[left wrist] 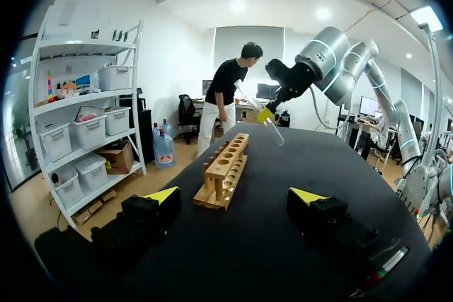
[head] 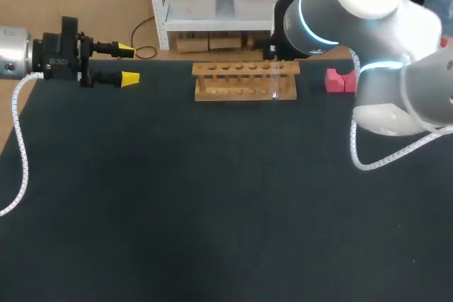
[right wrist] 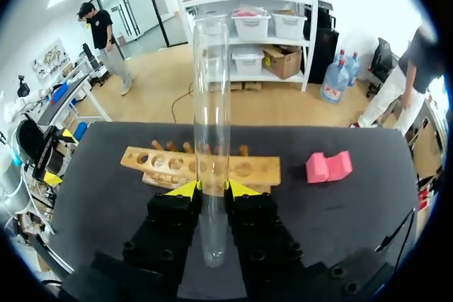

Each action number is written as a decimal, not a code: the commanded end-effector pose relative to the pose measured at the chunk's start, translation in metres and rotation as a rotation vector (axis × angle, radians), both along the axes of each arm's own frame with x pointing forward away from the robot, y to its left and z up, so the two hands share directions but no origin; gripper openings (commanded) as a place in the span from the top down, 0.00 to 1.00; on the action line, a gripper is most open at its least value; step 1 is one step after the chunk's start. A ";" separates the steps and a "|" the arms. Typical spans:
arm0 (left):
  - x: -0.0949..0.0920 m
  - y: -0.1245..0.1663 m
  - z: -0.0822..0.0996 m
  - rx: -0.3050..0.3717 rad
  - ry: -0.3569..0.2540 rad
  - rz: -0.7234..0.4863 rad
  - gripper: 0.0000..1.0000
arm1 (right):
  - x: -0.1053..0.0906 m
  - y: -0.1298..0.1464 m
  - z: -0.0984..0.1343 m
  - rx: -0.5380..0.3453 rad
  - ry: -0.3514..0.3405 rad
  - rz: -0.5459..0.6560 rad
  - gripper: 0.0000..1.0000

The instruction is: Grasp the test tube, adjust it, and insert it.

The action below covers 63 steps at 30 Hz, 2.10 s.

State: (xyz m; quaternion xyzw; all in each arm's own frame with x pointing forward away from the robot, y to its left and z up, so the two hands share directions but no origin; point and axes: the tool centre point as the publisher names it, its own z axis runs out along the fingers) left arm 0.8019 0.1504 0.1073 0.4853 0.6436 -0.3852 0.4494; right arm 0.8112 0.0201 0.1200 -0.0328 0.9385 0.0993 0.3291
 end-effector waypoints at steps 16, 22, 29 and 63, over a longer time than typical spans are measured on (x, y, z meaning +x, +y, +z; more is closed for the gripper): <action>0.000 0.000 -0.001 -0.003 -0.004 0.000 0.00 | 0.017 -0.021 0.055 -0.041 -0.527 -0.082 1.00; 0.000 0.000 -0.001 -0.003 -0.004 0.000 0.00 | 0.028 -0.024 0.056 -0.015 -0.580 -0.063 1.00; 0.000 0.000 -0.001 -0.003 -0.004 0.000 0.00 | 0.037 -0.029 0.054 0.000 -0.608 -0.049 1.00; 0.000 0.000 -0.001 -0.003 -0.004 0.000 0.00 | 0.048 -0.018 0.058 0.044 -0.723 -0.086 1.00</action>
